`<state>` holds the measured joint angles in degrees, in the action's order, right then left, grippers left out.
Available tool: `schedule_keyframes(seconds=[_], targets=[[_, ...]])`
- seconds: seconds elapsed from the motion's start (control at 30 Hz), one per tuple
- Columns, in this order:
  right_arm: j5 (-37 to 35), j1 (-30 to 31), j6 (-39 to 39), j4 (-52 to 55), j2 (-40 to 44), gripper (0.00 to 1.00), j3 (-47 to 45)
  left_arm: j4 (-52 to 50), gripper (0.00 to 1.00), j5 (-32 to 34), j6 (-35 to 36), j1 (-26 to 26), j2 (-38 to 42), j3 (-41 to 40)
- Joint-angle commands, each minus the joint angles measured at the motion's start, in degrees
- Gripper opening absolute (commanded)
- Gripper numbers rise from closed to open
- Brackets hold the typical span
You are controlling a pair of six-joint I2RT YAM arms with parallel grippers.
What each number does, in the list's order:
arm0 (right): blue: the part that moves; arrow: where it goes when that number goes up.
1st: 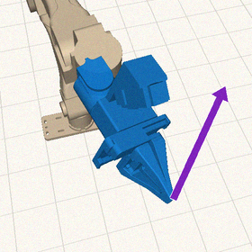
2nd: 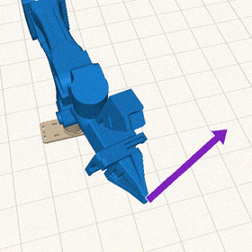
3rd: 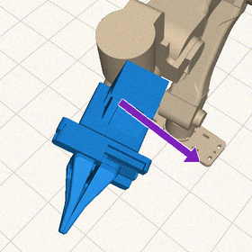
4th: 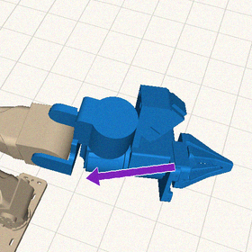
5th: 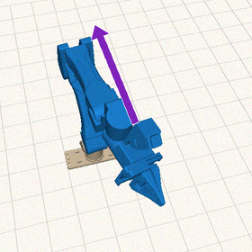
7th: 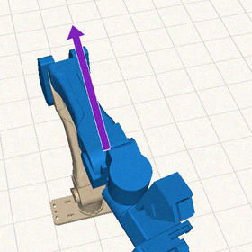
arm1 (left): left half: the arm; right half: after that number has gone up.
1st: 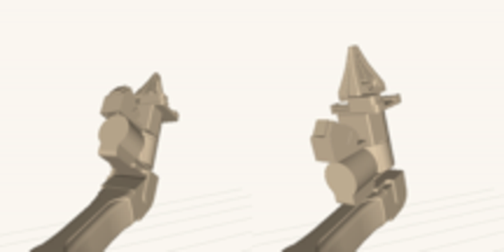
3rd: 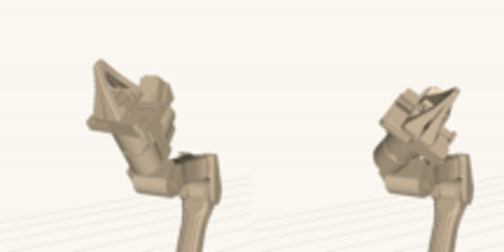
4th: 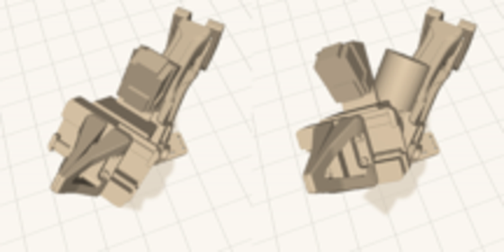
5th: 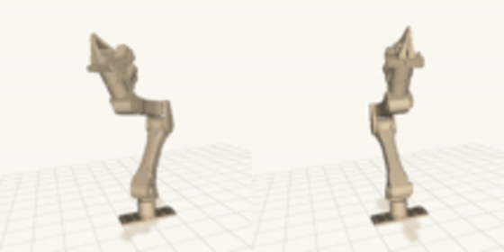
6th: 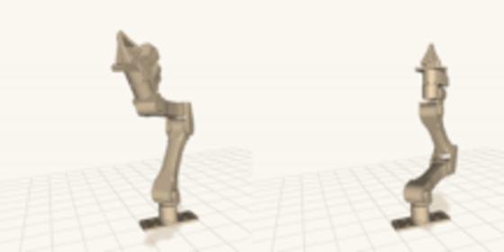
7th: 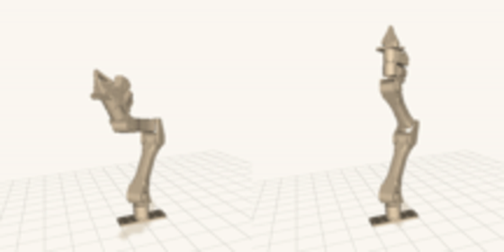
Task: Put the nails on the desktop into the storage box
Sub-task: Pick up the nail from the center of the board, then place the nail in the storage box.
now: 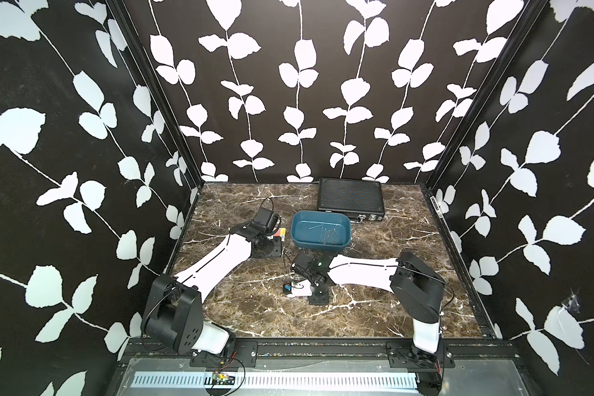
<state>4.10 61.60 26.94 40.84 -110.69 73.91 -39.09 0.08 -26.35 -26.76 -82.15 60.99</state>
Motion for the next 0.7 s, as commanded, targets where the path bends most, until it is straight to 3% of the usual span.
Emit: schedule_keyframes(seconds=[0.0, 0.2, 0.37, 0.57, 0.67], targets=[[-2.8, 0.4, -0.4, -0.5, -2.1, 0.0, -0.1, -0.7, 0.47, -0.5, 0.3, 0.7, 2.1, -0.8], [-2.9, -0.3, -3.4, -3.1, 6.4, 0.0, -3.4, 1.0, 0.47, -2.6, -1.0, 2.0, 2.7, -1.3], [1.4, -5.2, -9.9, -4.7, 14.7, 0.0, -3.3, 1.3, 0.47, -3.0, -0.9, 2.5, 3.0, -0.5], [10.3, -18.8, -28.3, -9.2, 18.5, 0.0, 1.8, 1.9, 0.47, -4.0, -0.8, 2.8, 3.2, -0.5], [10.3, -24.2, -38.9, -12.0, 17.0, 0.0, 5.9, 1.8, 0.47, -4.3, -0.8, 2.8, 3.1, -0.5]])
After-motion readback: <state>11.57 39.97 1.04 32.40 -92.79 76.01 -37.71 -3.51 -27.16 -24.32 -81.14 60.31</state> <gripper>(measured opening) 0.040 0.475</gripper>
